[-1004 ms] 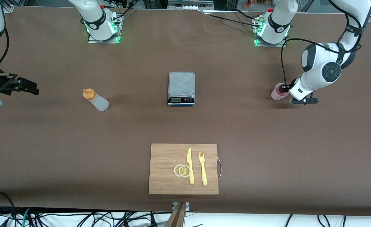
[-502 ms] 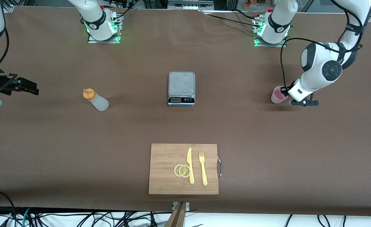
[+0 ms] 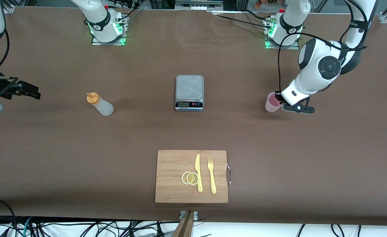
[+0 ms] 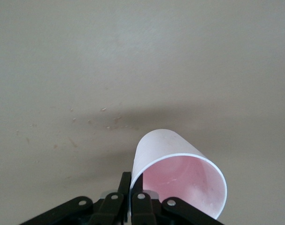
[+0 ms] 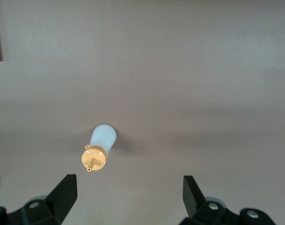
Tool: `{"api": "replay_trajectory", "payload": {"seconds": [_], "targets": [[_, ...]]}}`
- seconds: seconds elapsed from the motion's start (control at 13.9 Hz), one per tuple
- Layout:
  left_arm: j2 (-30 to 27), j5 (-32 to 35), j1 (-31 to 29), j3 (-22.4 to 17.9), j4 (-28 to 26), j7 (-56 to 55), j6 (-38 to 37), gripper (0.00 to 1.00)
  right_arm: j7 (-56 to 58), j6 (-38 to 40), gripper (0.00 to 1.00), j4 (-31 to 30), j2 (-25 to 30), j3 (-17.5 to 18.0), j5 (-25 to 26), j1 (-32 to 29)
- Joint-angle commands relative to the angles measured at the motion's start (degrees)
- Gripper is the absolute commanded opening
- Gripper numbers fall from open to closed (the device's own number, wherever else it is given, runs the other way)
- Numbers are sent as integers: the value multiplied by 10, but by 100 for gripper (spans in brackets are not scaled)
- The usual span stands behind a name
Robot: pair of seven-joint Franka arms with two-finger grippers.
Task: Add sauce to pink cup with both arms
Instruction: 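Carry the pink cup with the left gripper onto the scale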
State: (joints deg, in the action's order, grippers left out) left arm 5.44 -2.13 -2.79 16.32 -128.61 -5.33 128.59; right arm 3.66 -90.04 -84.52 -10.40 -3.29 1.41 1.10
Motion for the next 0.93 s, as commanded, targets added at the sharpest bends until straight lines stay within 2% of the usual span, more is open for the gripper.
{"api": "replay_trajectory", "payload": {"seconds": [0.0, 0.14, 0.36, 0.86], "targets": [[2, -9, 30, 27, 66, -71, -59, 0, -3, 2, 100, 14, -6, 0, 8, 0], [8, -13, 60, 38, 83, -128, -60, 0, -2, 2, 100, 14, -6, 0, 8, 0], [49, -88, 124, 38, 128, -186, -59, 0, -2, 2, 100, 14, -6, 0, 8, 0], [178, -91, 290, 37, 240, -432, -50, 0, -2, 3, 100, 17, -8, 0, 8, 0]]}}
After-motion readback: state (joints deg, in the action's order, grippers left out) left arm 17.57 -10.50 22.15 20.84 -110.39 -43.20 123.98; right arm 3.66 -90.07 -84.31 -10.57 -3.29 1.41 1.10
